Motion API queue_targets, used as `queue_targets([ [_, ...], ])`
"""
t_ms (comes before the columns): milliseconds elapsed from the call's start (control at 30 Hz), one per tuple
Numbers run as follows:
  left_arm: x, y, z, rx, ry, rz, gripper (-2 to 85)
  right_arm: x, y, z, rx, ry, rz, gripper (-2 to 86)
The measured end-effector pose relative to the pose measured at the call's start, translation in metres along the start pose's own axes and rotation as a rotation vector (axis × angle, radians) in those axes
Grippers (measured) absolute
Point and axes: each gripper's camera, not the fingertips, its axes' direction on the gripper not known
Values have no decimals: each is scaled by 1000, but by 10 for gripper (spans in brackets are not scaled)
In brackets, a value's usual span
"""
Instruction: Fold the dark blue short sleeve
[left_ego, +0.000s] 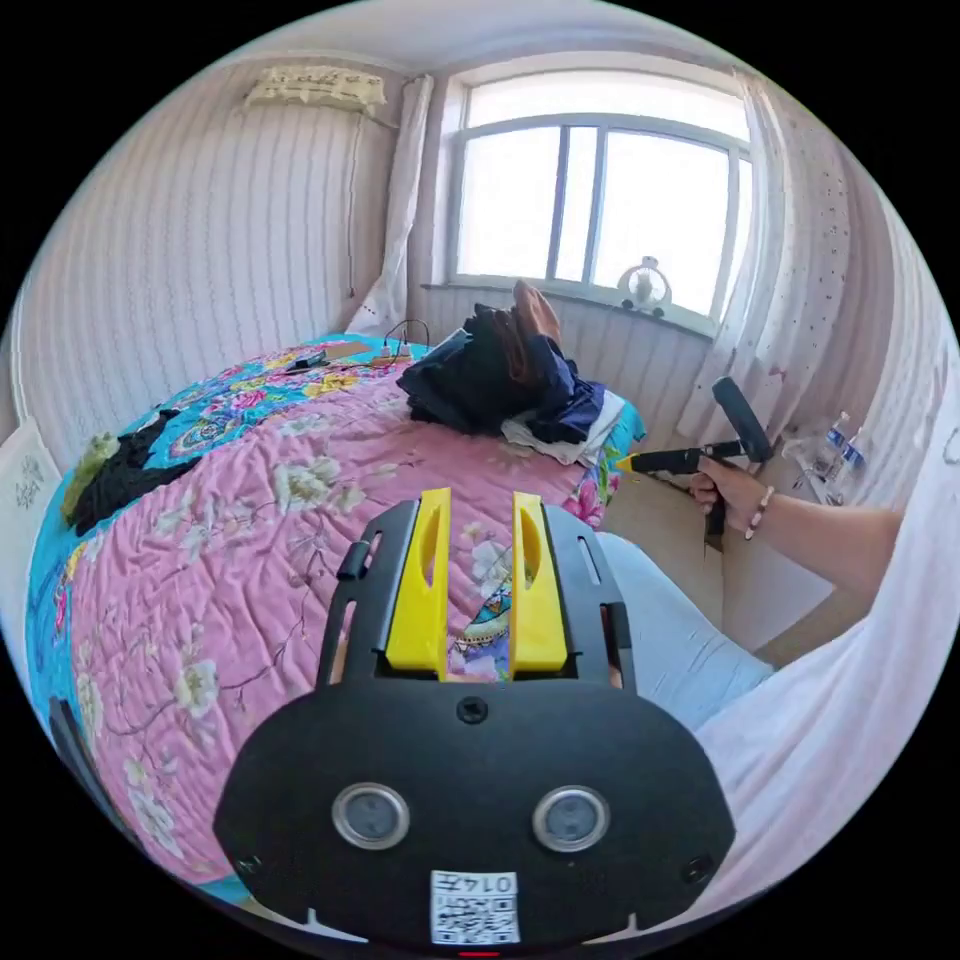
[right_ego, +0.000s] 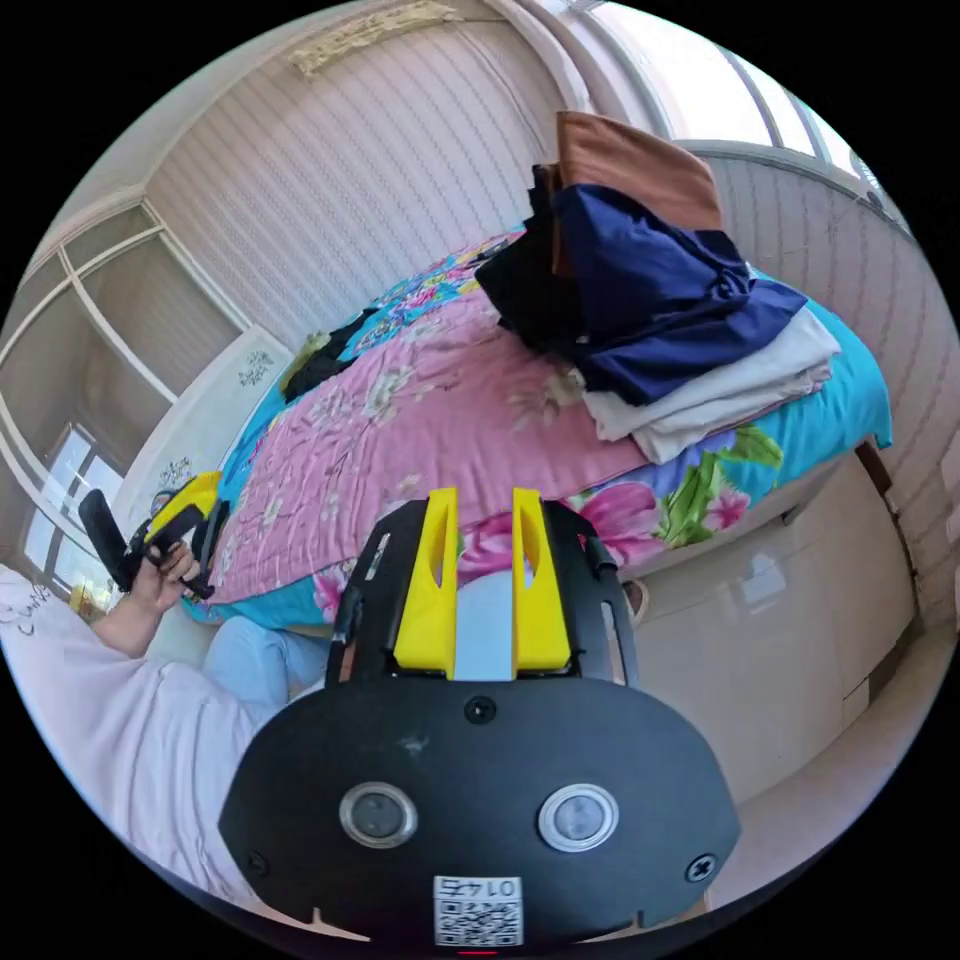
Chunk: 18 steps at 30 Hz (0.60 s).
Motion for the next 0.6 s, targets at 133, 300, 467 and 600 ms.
queue_targets([
  [133, 30, -22, 123, -152, 74, 42, 97, 17, -63, -45, 110, 31, 9, 83],
  [300, 90, -88, 268, -207, 173, 91, 114, 19, -162, -113, 281, 12, -13, 93],
  [467, 132, -154, 355, -186, 173, 118, 125, 8, -231, -156, 293, 171, -72, 121],
  [600, 155, -191, 404, -153, 149, 128, 132, 21, -261, -178, 196, 228, -38, 82],
])
